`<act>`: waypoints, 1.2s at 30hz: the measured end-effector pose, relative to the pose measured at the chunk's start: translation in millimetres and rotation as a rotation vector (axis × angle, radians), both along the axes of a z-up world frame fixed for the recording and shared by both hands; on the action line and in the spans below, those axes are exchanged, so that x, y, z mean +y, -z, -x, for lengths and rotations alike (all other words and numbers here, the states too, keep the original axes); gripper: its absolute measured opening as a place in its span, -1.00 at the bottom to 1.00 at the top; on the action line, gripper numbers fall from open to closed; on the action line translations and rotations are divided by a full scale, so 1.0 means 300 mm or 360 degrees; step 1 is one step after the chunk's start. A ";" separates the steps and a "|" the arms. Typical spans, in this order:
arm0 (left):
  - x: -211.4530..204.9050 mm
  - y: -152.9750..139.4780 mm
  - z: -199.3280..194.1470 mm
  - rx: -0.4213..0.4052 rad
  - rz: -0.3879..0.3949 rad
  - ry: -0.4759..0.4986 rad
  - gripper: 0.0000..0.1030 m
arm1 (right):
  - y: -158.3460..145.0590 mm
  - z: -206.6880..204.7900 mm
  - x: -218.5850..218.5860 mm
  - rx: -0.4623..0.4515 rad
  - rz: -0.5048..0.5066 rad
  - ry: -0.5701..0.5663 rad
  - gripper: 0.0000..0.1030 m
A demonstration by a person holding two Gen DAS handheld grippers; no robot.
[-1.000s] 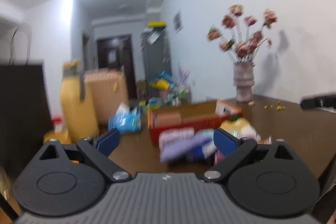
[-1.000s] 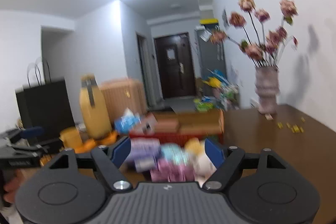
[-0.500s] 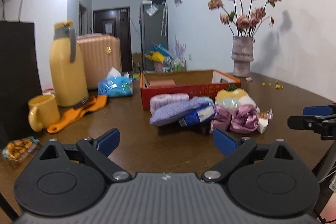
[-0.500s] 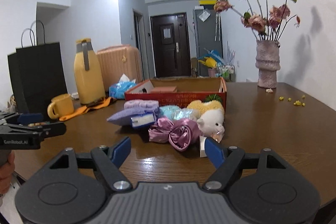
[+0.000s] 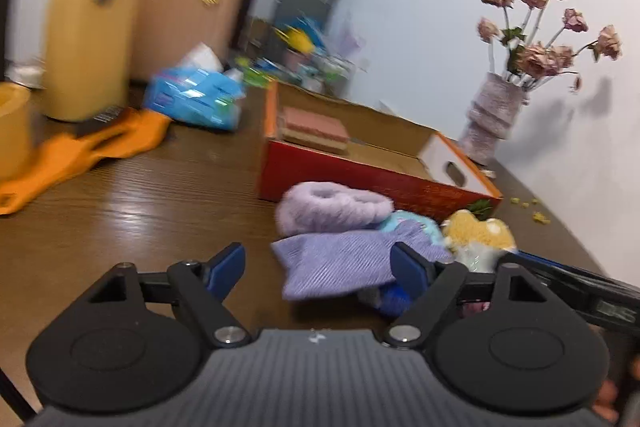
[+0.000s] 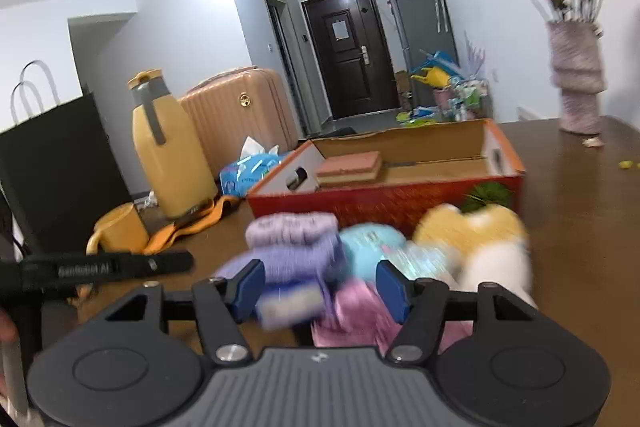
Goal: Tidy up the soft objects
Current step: 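Close both tools on the lavender knit sock and lift it, then carry the lavender sock into the box and open both tools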
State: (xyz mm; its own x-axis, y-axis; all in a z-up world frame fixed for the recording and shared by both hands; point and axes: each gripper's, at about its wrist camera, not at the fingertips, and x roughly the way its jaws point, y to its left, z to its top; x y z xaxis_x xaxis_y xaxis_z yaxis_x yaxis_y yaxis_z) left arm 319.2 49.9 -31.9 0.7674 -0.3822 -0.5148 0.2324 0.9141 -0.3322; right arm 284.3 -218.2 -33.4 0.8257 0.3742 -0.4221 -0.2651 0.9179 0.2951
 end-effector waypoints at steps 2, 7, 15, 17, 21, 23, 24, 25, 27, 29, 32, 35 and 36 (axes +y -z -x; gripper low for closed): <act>0.004 0.023 -0.064 0.0099 0.0042 0.0005 0.58 | 0.025 -0.106 0.020 0.0115 -0.0038 -0.0011 0.18; 0.033 0.111 -0.156 0.0374 0.0299 0.0115 -0.22 | 0.093 -0.235 0.047 0.0296 -0.0192 -0.0030 -0.35; 0.023 -0.029 0.044 0.0081 0.0290 0.0180 -0.78 | -0.050 -0.005 0.066 -0.0050 -0.0070 -0.0122 -0.84; 0.014 -0.079 0.157 -0.0046 0.0267 0.0229 -0.78 | -0.089 0.117 0.055 -0.0163 -0.0027 -0.0138 -0.84; -0.042 -0.059 0.365 -0.0075 0.0188 0.0293 -0.78 | -0.065 0.320 0.012 -0.0147 0.0023 -0.0160 -0.84; -0.087 0.006 0.452 -0.0050 0.0151 0.0311 -0.77 | -0.002 0.394 -0.016 -0.0080 0.0035 -0.0137 -0.84; -0.111 0.038 0.480 -0.0040 0.0102 0.0308 -0.77 | 0.032 0.413 -0.028 -0.0033 0.0028 -0.0124 -0.84; -0.141 0.071 0.501 -0.0018 0.0029 0.0310 -0.76 | 0.070 0.427 -0.038 0.0009 0.0028 -0.0100 -0.83; -0.174 0.105 0.518 0.0021 -0.0090 0.0300 -0.60 | 0.124 0.446 -0.049 0.0048 0.0074 -0.0025 -0.70; -0.165 0.097 0.537 0.0027 -0.0077 0.0317 -0.31 | 0.137 0.477 -0.067 0.0024 0.0076 0.0017 -0.68; -0.120 0.077 0.542 0.0008 0.0039 0.0297 -0.04 | 0.135 0.499 -0.093 -0.0022 -0.0024 0.0029 -0.21; -0.129 0.098 0.508 0.0076 0.0054 0.0300 -0.07 | 0.163 0.472 -0.070 0.0014 -0.0018 0.0042 -0.02; -0.136 0.103 0.507 0.0096 0.0043 0.0305 -0.13 | 0.176 0.464 -0.055 0.0028 -0.0007 0.0051 -0.02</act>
